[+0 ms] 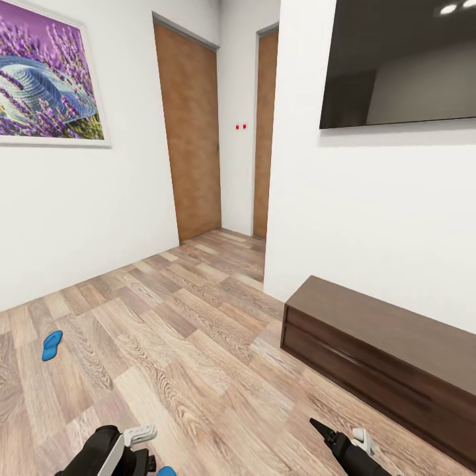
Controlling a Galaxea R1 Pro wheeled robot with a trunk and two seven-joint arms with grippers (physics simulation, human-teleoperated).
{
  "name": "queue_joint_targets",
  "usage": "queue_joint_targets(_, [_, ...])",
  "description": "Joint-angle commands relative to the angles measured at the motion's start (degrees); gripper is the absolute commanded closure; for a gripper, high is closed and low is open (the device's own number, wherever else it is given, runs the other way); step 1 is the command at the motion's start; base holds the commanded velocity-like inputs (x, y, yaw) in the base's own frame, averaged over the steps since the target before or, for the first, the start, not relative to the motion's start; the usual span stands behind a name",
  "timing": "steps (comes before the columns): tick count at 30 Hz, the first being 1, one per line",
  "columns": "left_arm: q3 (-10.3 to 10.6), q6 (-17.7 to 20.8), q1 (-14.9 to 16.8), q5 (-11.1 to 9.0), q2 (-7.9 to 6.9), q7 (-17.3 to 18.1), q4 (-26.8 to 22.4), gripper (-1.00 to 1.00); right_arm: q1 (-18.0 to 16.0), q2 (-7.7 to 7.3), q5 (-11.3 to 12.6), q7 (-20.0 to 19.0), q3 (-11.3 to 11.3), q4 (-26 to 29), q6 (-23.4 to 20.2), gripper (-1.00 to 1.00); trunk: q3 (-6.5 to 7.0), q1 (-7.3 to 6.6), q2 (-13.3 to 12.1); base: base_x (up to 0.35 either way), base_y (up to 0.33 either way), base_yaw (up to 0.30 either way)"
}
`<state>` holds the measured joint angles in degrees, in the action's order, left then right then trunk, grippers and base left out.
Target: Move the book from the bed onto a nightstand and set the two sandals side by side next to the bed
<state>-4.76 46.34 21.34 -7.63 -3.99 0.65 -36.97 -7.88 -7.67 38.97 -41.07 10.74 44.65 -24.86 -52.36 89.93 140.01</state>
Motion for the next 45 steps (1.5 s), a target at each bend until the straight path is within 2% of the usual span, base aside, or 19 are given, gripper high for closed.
queue_joint_targets(1, [-0.15, 0.18, 0.02, -0.18, -0.02, 0.06, -0.07, -1.0, -0.03, -0.01, 0.41, -0.06, 0.08, 0.0, -0.47, -1.0, -0.06, -0.01, 0.02, 0.0, 0.0, 0.0])
queue_joint_targets(18, [-0.22, -2.17, 0.02, -0.23, -0.31, 0.04, -0.25, -1.0, -0.03, -0.05, 0.41, -0.06, 0.15, 0.0, -0.51, -1.0, -0.06, -0.01, 0.02, 0.0, 0.0, 0.0])
queue_joint_targets(29, [-0.19, -6.97, 0.02, -0.21, -0.32, 0.09, 0.39, -1.0, -0.03, -0.06, 0.41, -0.06, 0.05, 0.03, -0.48, -1.0, -0.06, -0.01, 0.02, 0.0, 0.0, 0.0])
queue_joint_targets(45, [-0.19, -9.5, 0.02, -0.4, -0.92, 0.05, 0.65, -1.0, -0.03, 0.02, 0.41, -0.14, -0.34, 0.19, -0.51, -1.0, -0.06, -0.01, 0.02, 0.0, 0.0, 0.0])
